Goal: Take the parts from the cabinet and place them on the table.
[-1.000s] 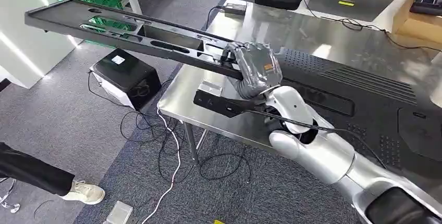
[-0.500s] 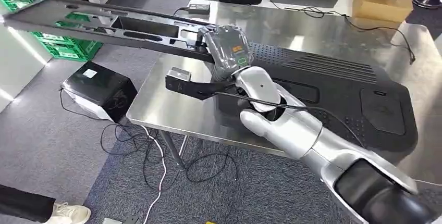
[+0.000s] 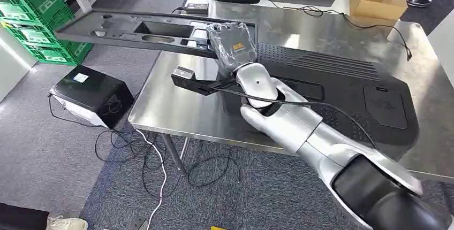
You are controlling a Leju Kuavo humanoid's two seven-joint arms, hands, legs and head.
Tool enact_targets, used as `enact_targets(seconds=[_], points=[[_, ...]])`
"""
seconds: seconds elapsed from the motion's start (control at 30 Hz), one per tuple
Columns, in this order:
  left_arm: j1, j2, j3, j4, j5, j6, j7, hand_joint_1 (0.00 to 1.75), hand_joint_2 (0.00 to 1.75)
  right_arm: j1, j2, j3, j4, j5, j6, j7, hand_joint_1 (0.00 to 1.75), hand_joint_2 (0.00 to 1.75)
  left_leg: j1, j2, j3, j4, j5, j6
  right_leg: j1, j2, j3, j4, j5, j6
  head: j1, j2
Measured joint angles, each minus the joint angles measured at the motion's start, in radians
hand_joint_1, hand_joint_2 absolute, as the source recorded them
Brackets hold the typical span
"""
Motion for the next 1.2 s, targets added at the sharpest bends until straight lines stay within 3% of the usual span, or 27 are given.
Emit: enact_targets(seconds=[0.03, 0.07, 0.1, 0.17, 0.2, 0.23, 0.27, 0.33, 0.37, 0.4, 0.43, 0.47, 0.53, 0.57, 0.6, 0.63, 0.67, 0.73, 0.8, 1.03, 1.07, 1.13, 1.17, 1.2], points=[[-0.002, 0.0, 0.0, 0.0, 0.0, -0.001, -0.002, 0.0, 1.75, -0.008, 0.013, 0.004, 0.024, 0.01, 0.004, 0.008, 1.75, 1.75, -0.001, 0.005, -0.001, 0.003, -0.004, -0.005, 0.005, -0.036, 0.028, -0.068, 0.0, -0.004, 0.005, 0.0], [-0.005, 0.0, 0.0, 0.0, -0.001, -0.002, -0.005, 0.0, 1.75, -0.019, 0.024, 0.008, 0.047, 0.019, 0.01, 0.017, 1.75, 1.75, -0.01, 0.009, -0.005, 0.008, -0.006, -0.01, 0.013, -0.037, 0.029, -0.073, -0.002, -0.011, 0.004, 0.0], [-0.007, 0.0, 0.0, 0.0, -0.002, -0.005, -0.01, 0.0, 1.75, -0.029, 0.035, 0.013, 0.071, 0.027, 0.018, 0.027, 1.75, 1.75, -0.009, 0.012, -0.005, 0.008, -0.004, -0.015, 0.012, -0.019, 0.026, -0.072, 0.0, -0.015, 0.0, 0.0], [-0.01, 0.0, 0.0, 0.0, -0.005, -0.008, -0.015, 0.0, 1.75, -0.048, 0.047, 0.02, 0.119, 0.049, 0.04, 0.043, 1.75, 1.75, -0.006, 0.024, 0.001, 0.004, -0.006, -0.025, 0.016, -0.007, 0.026, -0.072, -0.001, -0.023, -0.006, 0.0], [-0.012, 0.0, 0.0, 0.0, -0.007, -0.008, -0.018, 0.0, 1.75, -0.057, 0.053, 0.026, 0.14, 0.059, 0.05, 0.049, 1.75, 1.75, -0.005, 0.024, 0.003, 0.006, -0.01, -0.032, 0.01, -0.002, 0.032, -0.079, 0.004, -0.031, -0.004, 0.0], [-0.012, 0.0, 0.0, 0.0, -0.008, -0.008, -0.02, 0.0, 1.75, -0.065, 0.061, 0.031, 0.159, 0.07, 0.059, 0.055, 1.75, 1.75, -0.001, 0.002, 0.003, 0.027, -0.025, -0.04, 0.006, -0.001, 0.035, -0.083, 0.006, -0.035, -0.005, 0.0], [-0.012, 0.0, 0.0, 0.0, -0.008, -0.008, -0.022, 0.0, 1.75, -0.071, 0.069, 0.034, 0.177, 0.077, 0.067, 0.06, 1.75, 1.75, 0.0, -0.019, -0.017, 0.071, -0.056, -0.044, 0.005, 0.003, 0.035, -0.083, 0.007, -0.04, -0.014, 0.0], [-0.009, 0.0, 0.0, 0.0, -0.008, -0.008, -0.022, 0.0, 1.75, -0.078, 0.086, 0.045, 0.212, 0.083, 0.076, 0.066, 1.75, 1.75, 0.002, -0.03, -0.093, 0.232, -0.134, -0.05, 0.006, 0.018, 0.035, -0.083, 0.006, -0.044, -0.028, 0.0], [-0.008, 0.0, 0.0, 0.0, -0.008, -0.008, -0.022, 0.0, 1.75, -0.08, 0.093, 0.052, 0.227, 0.084, 0.076, 0.067, 1.75, 1.75, 0.001, -0.032, -0.129, 0.302, -0.155, -0.052, 0.007, 0.024, 0.035, -0.083, 0.006, -0.045, -0.033, 0.0], [-0.008, 0.0, 0.0, 0.0, -0.008, -0.008, -0.022, 0.0, 1.75, -0.08, 0.095, 0.054, 0.239, 0.084, 0.076, 0.068, 1.75, 1.75, 0.002, -0.032, -0.145, 0.327, -0.151, -0.053, 0.008, 0.03, 0.036, -0.082, 0.006, -0.045, -0.038, 0.0], [-0.008, 0.0, 0.0, 0.0, -0.008, -0.007, -0.022, 0.0, 1.75, -0.08, 0.098, 0.055, 0.248, 0.084, 0.077, 0.068, 1.75, 1.75, 0.002, -0.032, -0.137, 0.302, -0.125, -0.052, 0.008, 0.035, 0.038, -0.082, 0.006, -0.045, -0.042, 0.0], [-0.009, 0.0, 0.0, 0.0, -0.008, -0.007, -0.022, 0.0, 1.75, -0.081, 0.102, 0.059, 0.258, 0.085, 0.078, 0.068, 1.75, 1.75, 0.002, -0.032, -0.107, 0.233, -0.08, -0.05, 0.007, 0.039, 0.04, -0.082, 0.006, -0.044, -0.046, 0.0], [-0.009, 0.001, 0.0, 0.0, -0.009, -0.007, -0.022, 0.0, 1.75, -0.085, 0.108, 0.065, 0.274, 0.086, 0.082, 0.072, 1.75, 1.75, 0.006, -0.042, -0.026, 0.052, 0.009, -0.046, 0.007, 0.048, 0.042, -0.082, 0.004, -0.041, -0.053, 0.0], [-0.009, 0.001, 0.0, 0.0, -0.009, -0.007, -0.023, 0.0, 1.75, -0.09, 0.11, 0.068, 0.283, 0.09, 0.086, 0.079, 1.75, 1.75, 0.004, -0.055, -0.014, 0.013, 0.003, -0.041, 0.014, 0.052, 0.037, -0.077, 0.002, -0.036, -0.058, 0.0], [-0.009, 0.001, 0.0, 0.0, -0.009, -0.007, -0.025, 0.0, 1.75, -0.094, 0.111, 0.071, 0.29, 0.093, 0.094, 0.087, 1.75, 1.75, 0.003, -0.051, -0.017, 0.009, 0.006, -0.034, 0.013, 0.056, 0.033, -0.078, 0.005, -0.031, -0.056, 0.0], [-0.008, 0.001, 0.0, 0.0, -0.01, -0.007, -0.026, 0.0, 1.75, -0.096, 0.111, 0.072, 0.298, 0.095, 0.101, 0.098, 1.75, 1.75, 0.003, -0.051, -0.017, 0.001, 0.008, -0.034, 0.019, 0.057, 0.03, -0.073, -0.003, -0.032, -0.051, 0.0], [-0.008, 0.001, 0.0, 0.0, -0.011, -0.007, -0.026, 0.0, 1.75, -0.096, 0.111, 0.073, 0.306, 0.096, 0.108, 0.106, 1.75, 1.75, 0.003, -0.052, -0.02, 0.011, 0.006, -0.034, 0.015, 0.058, 0.026, -0.068, -0.002, -0.048, -0.048, 0.0], [-0.009, 0.001, 0.0, 0.0, -0.018, -0.009, -0.026, 0.0, 1.75, -0.097, 0.11, 0.076, 0.324, 0.094, 0.12, 0.121, 1.75, 1.75, -0.003, -0.053, -0.044, 0.05, -0.008, -0.023, 0.012, 0.055, 0.005, -0.03, -0.016, -0.038, -0.041, 0.0], [-0.008, 0.001, 0.0, 0.0, -0.021, -0.01, -0.023, 0.0, 1.75, -0.099, 0.105, 0.079, 0.335, 0.094, 0.124, 0.129, 1.75, 1.75, -0.004, -0.054, -0.095, 0.134, -0.043, -0.018, 0.01, 0.053, -0.043, 0.046, -0.049, -0.026, -0.037, 0.0], [-0.009, 0.001, 0.0, 0.0, -0.023, -0.01, -0.021, 0.0, 1.75, -0.102, 0.095, 0.088, 0.363, 0.094, 0.127, 0.134, 1.75, 1.75, -0.006, -0.053, -0.279, 0.451, -0.172, -0.012, 0.01, 0.053, -0.224, 0.355, -0.175, -0.018, -0.018, 0.0], [-0.009, 0.001, 0.0, 0.0, -0.023, -0.01, -0.021, 0.0, 1.75, -0.101, 0.095, 0.089, 0.366, 0.094, 0.127, 0.134, 1.75, 1.75, -0.006, -0.053, -0.294, 0.484, -0.188, -0.011, 0.009, 0.053, -0.238, 0.388, -0.191, -0.018, -0.015, 0.0], [-0.009, 0.001, 0.0, 0.0, -0.024, -0.011, -0.021, 0.0, 1.75, -0.098, 0.094, 0.093, 0.374, 0.09, 0.129, 0.137, 1.75, 1.75, -0.01, -0.053, -0.293, 0.512, -0.229, -0.012, 0.007, 0.053, -0.238, 0.417, -0.235, -0.01, -0.008, 0.0], [-0.01, 0.001, 0.0, 0.0, -0.026, -0.014, -0.021, 0.0, 1.75, -0.103, 0.094, 0.095, 0.376, 0.087, 0.13, 0.14, 1.75, 1.75, -0.01, -0.052, -0.3, 0.529, -0.247, -0.012, 0.006, 0.053, -0.246, 0.434, -0.252, -0.01, -0.012, 0.0], [-0.01, 0.001, 0.0, 0.0, -0.029, -0.016, -0.021, 0.0, 1.75, -0.107, 0.094, 0.096, 0.378, 0.082, 0.131, 0.143, 1.75, 1.75, -0.011, -0.052, -0.309, 0.545, -0.257, -0.012, 0.005, 0.053, -0.255, 0.448, -0.253, -0.011, -0.013, 0.0]])
